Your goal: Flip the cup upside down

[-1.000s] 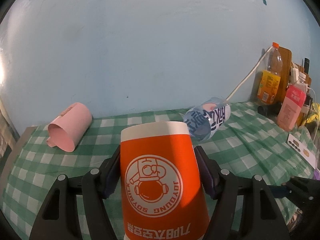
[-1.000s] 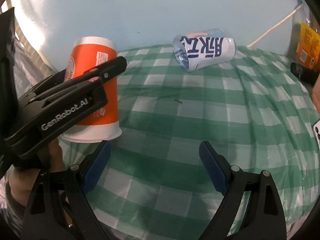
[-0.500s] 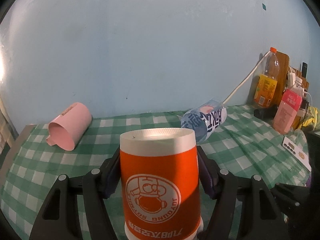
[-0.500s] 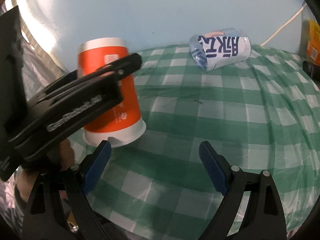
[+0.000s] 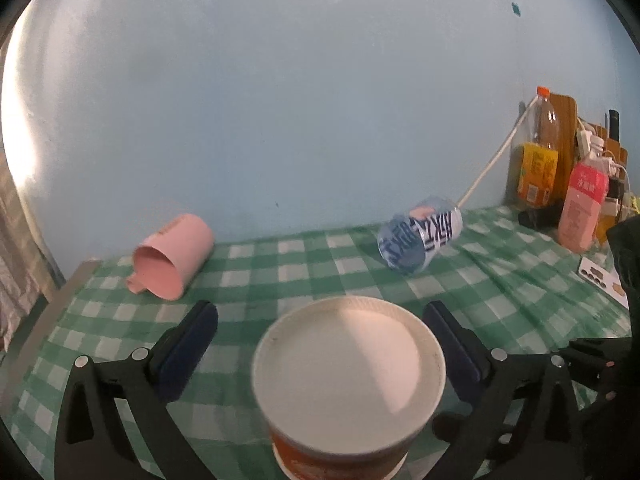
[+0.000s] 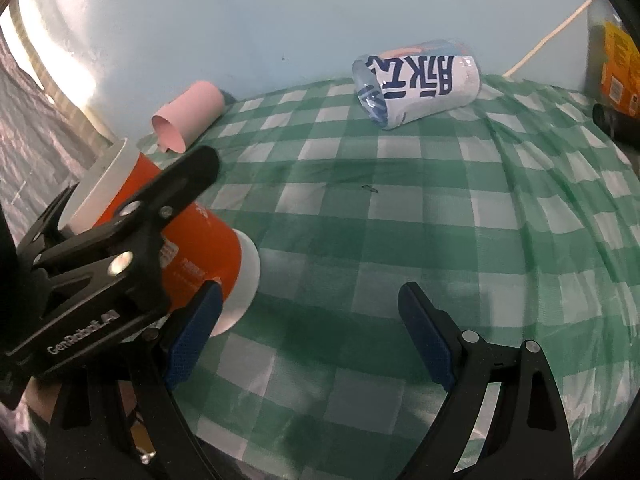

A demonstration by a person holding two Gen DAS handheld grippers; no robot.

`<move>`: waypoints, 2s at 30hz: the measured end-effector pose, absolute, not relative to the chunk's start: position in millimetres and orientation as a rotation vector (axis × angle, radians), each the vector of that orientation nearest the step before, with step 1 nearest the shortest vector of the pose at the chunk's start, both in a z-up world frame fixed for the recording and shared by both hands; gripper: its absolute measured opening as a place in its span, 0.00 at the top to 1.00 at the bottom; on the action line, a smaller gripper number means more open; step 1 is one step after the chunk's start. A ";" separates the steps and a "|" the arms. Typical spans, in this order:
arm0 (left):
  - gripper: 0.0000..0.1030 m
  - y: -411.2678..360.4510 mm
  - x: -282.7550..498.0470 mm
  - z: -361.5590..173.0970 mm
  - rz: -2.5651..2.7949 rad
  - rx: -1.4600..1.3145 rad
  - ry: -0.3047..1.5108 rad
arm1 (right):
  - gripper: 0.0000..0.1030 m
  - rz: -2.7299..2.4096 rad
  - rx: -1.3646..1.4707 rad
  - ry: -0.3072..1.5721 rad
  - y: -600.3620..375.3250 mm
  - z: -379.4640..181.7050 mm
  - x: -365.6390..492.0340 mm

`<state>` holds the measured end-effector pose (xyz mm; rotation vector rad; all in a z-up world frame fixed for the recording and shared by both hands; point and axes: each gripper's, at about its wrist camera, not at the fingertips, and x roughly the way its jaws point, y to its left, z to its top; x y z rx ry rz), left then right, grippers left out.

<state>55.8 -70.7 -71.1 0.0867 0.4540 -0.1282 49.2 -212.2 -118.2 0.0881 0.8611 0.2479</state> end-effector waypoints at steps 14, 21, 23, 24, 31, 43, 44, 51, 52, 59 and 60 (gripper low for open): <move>0.00 -44.6 15.1 -40.5 -0.074 0.041 0.364 | 0.13 0.142 0.059 0.785 -226.7 -106.1 20.4; 0.00 -20.8 -7.1 -25.7 -0.042 -0.042 0.353 | 0.13 0.055 0.006 0.702 -224.0 -85.0 0.3; 0.00 -16.2 -10.0 -23.5 -0.041 -0.065 0.363 | 0.13 0.034 -0.012 0.677 -223.0 -79.1 -6.2; 0.00 -14.0 -12.8 -22.7 -0.041 -0.075 0.364 | 0.13 0.028 -0.017 0.664 -224.4 -76.0 -11.4; 0.00 -8.0 -38.5 -19.8 -0.025 -0.067 0.335 | 0.13 0.006 -0.020 0.602 -222.0 -63.0 -30.4; 0.00 1.3 -80.6 -7.4 0.003 -0.057 0.275 | 0.13 -0.005 -0.046 0.503 -210.2 -44.9 -59.5; 0.00 0.5 -82.1 -7.4 -0.002 -0.048 0.279 | 0.13 -0.006 -0.050 0.497 -209.5 -44.2 -60.9; 0.00 0.0 -93.2 -6.8 -0.010 -0.046 0.270 | 0.13 -0.013 -0.068 0.473 -205.1 -40.2 -66.7; 0.00 -0.3 -93.6 -6.3 -0.010 -0.043 0.271 | 0.13 -0.012 -0.070 0.475 -204.7 -40.0 -66.5; 0.00 -5.8 -98.0 -5.9 0.006 0.002 0.269 | 0.13 -0.003 -0.076 0.475 -201.2 -39.6 -67.5; 0.00 -7.0 -98.4 -5.7 0.012 0.009 0.267 | 0.13 -0.002 -0.078 0.476 -200.4 -39.6 -67.5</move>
